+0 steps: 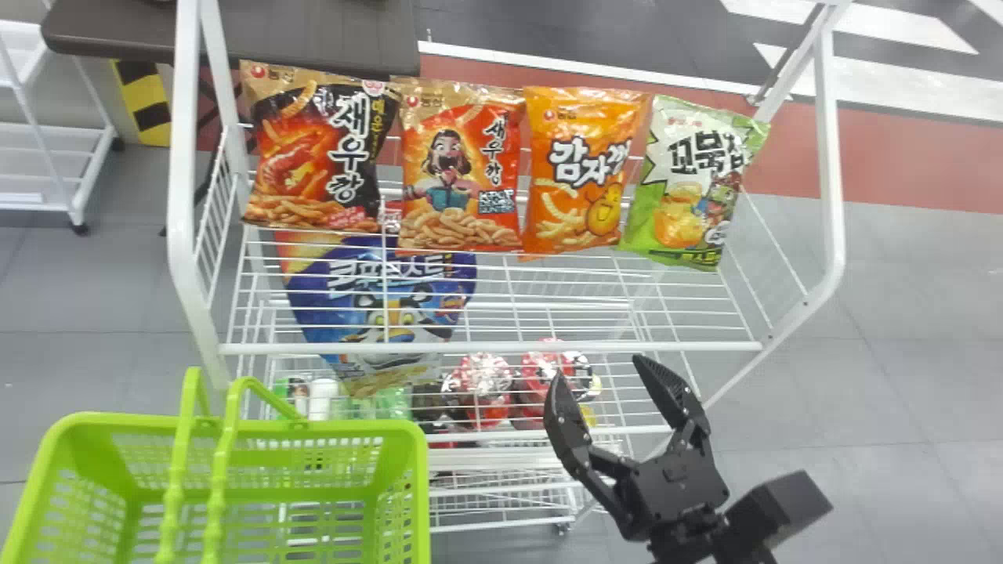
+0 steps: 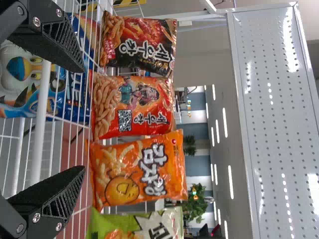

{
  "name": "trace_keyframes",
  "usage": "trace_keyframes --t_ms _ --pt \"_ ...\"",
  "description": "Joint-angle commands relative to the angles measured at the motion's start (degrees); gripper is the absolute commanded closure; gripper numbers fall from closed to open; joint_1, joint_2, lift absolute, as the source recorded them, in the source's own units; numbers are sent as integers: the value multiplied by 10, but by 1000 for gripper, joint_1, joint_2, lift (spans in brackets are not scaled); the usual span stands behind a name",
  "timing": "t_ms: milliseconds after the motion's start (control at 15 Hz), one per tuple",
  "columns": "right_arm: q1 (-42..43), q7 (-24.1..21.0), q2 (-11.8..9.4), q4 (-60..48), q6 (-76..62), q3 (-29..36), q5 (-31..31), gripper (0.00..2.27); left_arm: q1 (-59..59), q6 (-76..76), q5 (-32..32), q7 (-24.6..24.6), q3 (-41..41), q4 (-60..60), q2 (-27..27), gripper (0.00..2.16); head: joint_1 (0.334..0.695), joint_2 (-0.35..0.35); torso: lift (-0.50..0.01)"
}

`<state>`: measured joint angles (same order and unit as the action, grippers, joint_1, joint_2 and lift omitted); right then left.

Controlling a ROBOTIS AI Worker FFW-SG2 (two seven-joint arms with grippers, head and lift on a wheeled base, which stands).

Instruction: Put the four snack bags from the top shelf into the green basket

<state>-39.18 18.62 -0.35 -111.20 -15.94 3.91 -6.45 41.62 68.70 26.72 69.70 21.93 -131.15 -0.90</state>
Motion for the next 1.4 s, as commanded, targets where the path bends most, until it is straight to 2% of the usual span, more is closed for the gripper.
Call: trace_keyframes --t_ms 0,133,200,400,600,867,1067,1333 --pt "45 -5 4 6 39 -26 5 124 1 2 0 0 0 -2 -1 2138 695 -184 -1" --pt "93 -16 4 23 59 -63 19 124 3 2 0 2 0 -5 -2 2138 695 -144 -1" --pt "112 -22 4 28 76 -80 26 124 4 2 1 3 0 -5 -2 2138 695 -93 -1" --pt "180 -74 4 58 112 -144 50 120 7 0 5 4 0 -4 -9 2138 695 -17 -1" --pt "262 -104 4 109 154 -181 63 120 5 2 9 4 -2 -4 -18 2138 695 74 -1" --pt "352 -132 4 187 184 -227 78 120 4 2 13 4 -4 -4 -28 2138 695 135 -1" --pt "422 -145 4 277 178 -271 63 124 1 2 15 4 -4 -3 -31 2138 695 174 -1" --pt "478 -198 4 330 173 -305 71 124 -14 2 24 1 -4 7 -46 2138 695 216 -1"
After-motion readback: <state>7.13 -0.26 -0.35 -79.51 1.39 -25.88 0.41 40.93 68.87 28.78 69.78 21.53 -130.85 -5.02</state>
